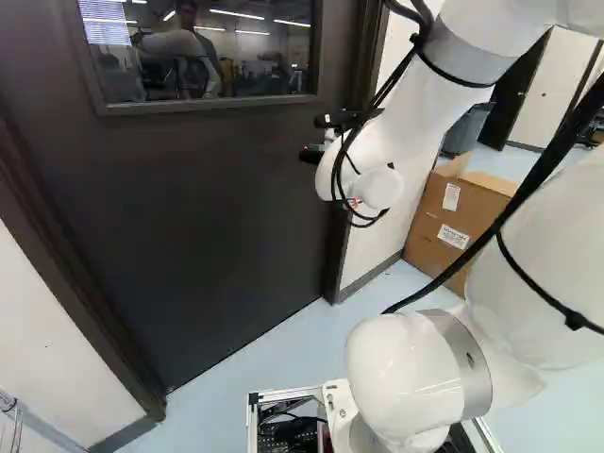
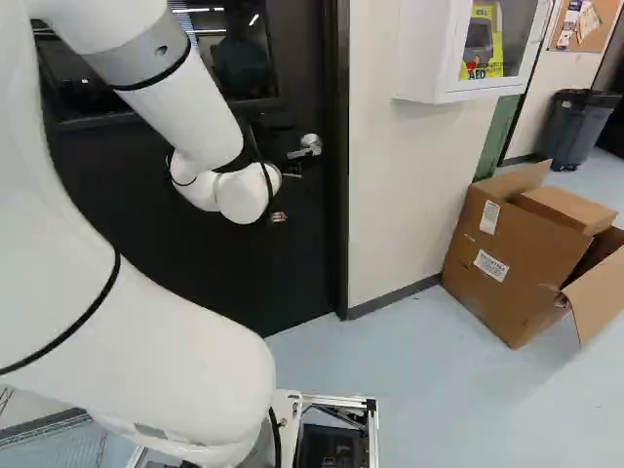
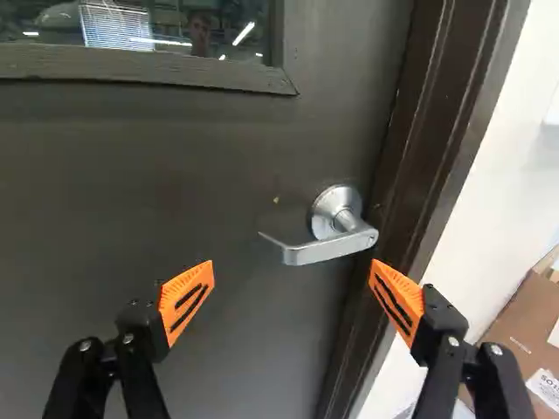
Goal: Open the door and move inside
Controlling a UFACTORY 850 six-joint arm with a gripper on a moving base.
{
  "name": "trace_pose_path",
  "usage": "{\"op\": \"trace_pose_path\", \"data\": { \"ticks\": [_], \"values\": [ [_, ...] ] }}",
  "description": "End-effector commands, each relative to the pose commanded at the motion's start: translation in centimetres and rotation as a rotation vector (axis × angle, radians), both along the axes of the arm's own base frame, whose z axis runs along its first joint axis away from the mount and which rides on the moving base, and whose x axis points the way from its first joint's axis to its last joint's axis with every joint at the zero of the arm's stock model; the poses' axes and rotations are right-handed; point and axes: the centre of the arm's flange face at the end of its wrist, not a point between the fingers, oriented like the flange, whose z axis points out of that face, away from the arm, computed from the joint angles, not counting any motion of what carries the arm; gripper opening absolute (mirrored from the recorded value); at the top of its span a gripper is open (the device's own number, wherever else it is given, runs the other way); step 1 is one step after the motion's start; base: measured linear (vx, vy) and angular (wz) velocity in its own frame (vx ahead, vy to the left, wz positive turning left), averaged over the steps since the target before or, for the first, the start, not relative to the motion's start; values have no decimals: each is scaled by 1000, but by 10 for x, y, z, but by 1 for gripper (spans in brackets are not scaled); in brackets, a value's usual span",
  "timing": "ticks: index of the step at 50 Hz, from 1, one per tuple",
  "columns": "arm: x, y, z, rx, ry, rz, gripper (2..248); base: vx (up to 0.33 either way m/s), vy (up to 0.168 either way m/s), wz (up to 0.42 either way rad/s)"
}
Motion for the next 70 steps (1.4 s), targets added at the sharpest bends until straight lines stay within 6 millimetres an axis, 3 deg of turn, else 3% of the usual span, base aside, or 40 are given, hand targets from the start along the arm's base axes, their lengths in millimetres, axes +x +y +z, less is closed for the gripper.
{"op": "trace_pose_path", "data": {
  "ticks": [35,70],
  "values": [
    [14,-10,34,-143,-72,118,247,0,0,0],
    [31,-23,34,-269,-59,222,247,0,0,0]
  ]
}}
